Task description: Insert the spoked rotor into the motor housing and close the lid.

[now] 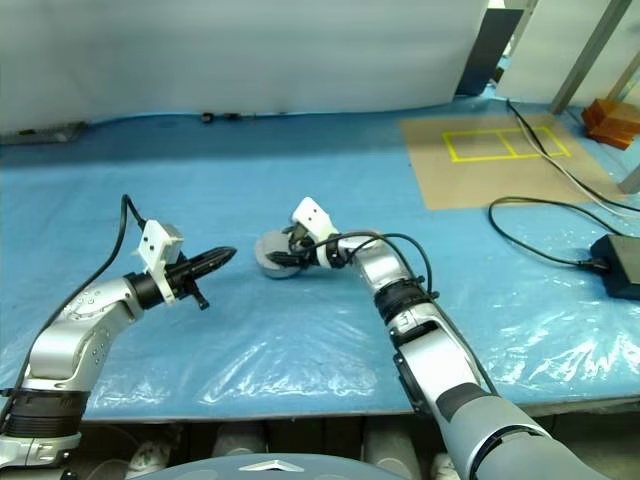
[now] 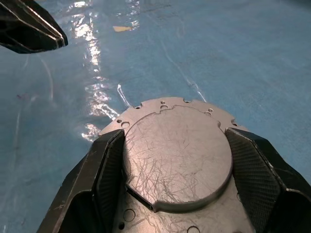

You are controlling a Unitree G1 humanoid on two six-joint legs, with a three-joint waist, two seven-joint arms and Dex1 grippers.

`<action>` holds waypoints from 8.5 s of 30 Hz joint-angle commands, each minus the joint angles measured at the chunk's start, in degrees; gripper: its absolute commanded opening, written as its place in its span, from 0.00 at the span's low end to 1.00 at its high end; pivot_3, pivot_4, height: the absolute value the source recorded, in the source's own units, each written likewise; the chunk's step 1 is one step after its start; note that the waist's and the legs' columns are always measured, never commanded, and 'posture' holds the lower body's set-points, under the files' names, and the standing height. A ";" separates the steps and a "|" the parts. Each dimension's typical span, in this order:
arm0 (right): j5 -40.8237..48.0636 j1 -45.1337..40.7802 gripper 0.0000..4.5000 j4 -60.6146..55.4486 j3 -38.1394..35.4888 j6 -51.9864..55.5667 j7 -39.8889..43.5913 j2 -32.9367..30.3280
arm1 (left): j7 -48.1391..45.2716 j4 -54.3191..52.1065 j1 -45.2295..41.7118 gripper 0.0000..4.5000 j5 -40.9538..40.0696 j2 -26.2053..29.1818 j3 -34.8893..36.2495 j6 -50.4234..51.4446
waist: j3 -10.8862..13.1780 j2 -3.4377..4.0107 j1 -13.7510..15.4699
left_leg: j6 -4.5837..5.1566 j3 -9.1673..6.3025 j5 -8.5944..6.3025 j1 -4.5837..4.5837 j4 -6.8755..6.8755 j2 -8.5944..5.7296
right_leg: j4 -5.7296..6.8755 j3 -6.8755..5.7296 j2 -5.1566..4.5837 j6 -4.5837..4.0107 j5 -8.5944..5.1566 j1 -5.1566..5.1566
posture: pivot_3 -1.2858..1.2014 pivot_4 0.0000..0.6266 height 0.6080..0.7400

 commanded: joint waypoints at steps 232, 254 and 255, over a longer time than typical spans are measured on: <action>50.64 -1.10 0.27 -23.50 -34.11 72.67 -17.24 1.90 | 15.44 5.04 -12.60 0.60 -40.92 -19.82 10.74 22.97 | 0.67 -0.58 2.99 | -0.03 -0.20 0.30 -1.03 0.07 -0.37 | 0.07 -0.66 -0.58 0.84 -0.28 -0.52 | 0.52 0.24 1.00; 47.52 -0.55 0.70 -23.37 -31.91 64.65 -18.90 2.29 | 21.28 10.15 -16.98 0.59 -39.65 -17.47 17.98 17.70 | 0.67 -0.60 2.65 | -0.02 -0.24 0.30 -1.02 0.13 -0.37 | 0.10 -0.65 -0.56 0.85 -0.27 -0.51 | 0.52 0.24 1.00; 47.49 -0.57 0.70 -23.28 -31.83 64.60 -18.85 2.29 | 22.44 10.12 -17.27 0.59 -39.78 -17.12 19.40 16.62 | 0.67 -0.60 2.50 | -0.02 -0.24 0.30 -1.00 0.13 -0.37 | 0.10 -0.65 -0.57 0.85 -0.27 -0.50 | 0.52 0.24 1.00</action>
